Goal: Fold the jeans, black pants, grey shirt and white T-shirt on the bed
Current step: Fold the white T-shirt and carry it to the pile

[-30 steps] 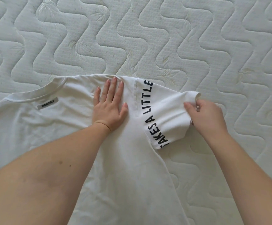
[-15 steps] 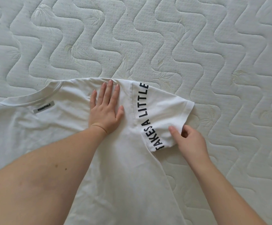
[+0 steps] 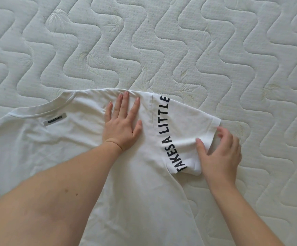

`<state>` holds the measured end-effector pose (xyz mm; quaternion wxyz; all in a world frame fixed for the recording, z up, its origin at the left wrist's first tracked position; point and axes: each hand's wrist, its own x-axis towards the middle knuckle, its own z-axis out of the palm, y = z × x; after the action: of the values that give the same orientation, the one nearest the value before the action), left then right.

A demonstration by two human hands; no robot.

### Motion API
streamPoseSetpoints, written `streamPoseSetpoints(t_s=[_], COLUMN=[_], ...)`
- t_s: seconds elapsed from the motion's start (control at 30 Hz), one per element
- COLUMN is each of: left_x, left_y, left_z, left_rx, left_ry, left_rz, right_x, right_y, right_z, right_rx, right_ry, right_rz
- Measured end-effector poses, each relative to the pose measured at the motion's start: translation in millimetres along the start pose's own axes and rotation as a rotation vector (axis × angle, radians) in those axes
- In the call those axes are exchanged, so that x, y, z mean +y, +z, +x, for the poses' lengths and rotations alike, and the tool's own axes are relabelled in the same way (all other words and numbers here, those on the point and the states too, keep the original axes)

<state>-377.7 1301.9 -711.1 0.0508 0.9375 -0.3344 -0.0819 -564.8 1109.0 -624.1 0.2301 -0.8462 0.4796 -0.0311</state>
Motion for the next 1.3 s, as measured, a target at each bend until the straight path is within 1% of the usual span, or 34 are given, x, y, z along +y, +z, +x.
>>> streamPoseSetpoints(t_s=[0.07,0.13,0.2,0.27,0.37,0.43,0.5,0.6,0.67,0.77,0.83,0.9,0.93,0.97,1.03,1.07,1.1,1.17,1.23,1.3], left_x=[-0.1,-0.7,0.1,0.8,1.3,0.9,-0.1,0.1,1.3,1.2,-7.0,-24.3,-34.8,-45.6,-63.4,-71.5,-80.1,-97.0,-110.6,-123.2], left_y=[0.8,1.5,1.0,0.3,0.0,0.8,3.0,3.7,-0.9,-13.3,-22.9,-36.2,-44.7,-53.9,-70.2,-76.8,-82.4,-91.9,-101.7,-108.1], left_z=[-0.5,-0.4,-0.1,-0.2,-1.1,-0.7,0.9,0.3,1.0,2.3,-1.1,-5.7,-8.1,-9.6,-1.1,7.9,18.6,40.9,57.8,68.3], left_rx=[0.004,0.015,0.017,0.018,0.026,0.029,0.027,0.015,-0.023,-0.123,-0.227,-0.304,-0.287,-0.210,0.037,0.108,0.112,-0.019,-0.175,-0.254], left_ry=[0.004,0.006,0.006,0.003,0.002,0.005,0.011,0.003,-0.004,-0.013,0.057,0.173,0.200,0.195,0.097,0.011,-0.082,-0.233,-0.329,-0.306], left_rz=[0.006,0.011,0.002,-0.008,-0.014,0.004,0.020,0.016,0.015,-0.012,-0.064,-0.139,-0.190,-0.234,-0.267,-0.240,-0.193,-0.046,0.053,0.114], right_x=[-22.8,-49.2,-76.3,-98.5,-89.7,-65.3,-50.0,-48.8,-50.7,-54.5,-59.6,-65.4,-70.0,-76.0,-92.7,-103.0,-113.0,-130.2,-141.1,-145.6], right_y=[3.9,13.4,29.0,48.3,76.7,88.9,94.8,101.3,100.7,92.9,86.3,77.4,73.7,71.8,72.8,75.1,77.4,78.5,75.9,72.4], right_z=[14.3,29.9,37.9,33.6,18.3,17.0,20.1,21.3,21.0,23.4,23.4,22.0,21.6,21.6,27.8,34.6,43.0,61.5,78.0,90.4], right_rx=[0.061,0.067,0.013,-0.054,-0.174,-0.235,-0.209,-0.165,-0.175,-0.250,-0.309,-0.290,-0.260,-0.235,-0.221,-0.229,-0.242,-0.271,-0.314,-0.362], right_ry=[-0.129,-0.272,-0.375,-0.425,-0.481,-0.488,-0.498,-0.516,-0.502,-0.482,-0.453,-0.446,-0.476,-0.516,-0.556,-0.544,-0.516,-0.430,-0.343,-0.342], right_rz=[0.018,0.049,0.077,0.047,-0.189,-0.331,-0.383,-0.420,-0.443,-0.487,-0.476,-0.399,-0.337,-0.264,-0.132,-0.106,-0.126,-0.243,-0.334,-0.378])
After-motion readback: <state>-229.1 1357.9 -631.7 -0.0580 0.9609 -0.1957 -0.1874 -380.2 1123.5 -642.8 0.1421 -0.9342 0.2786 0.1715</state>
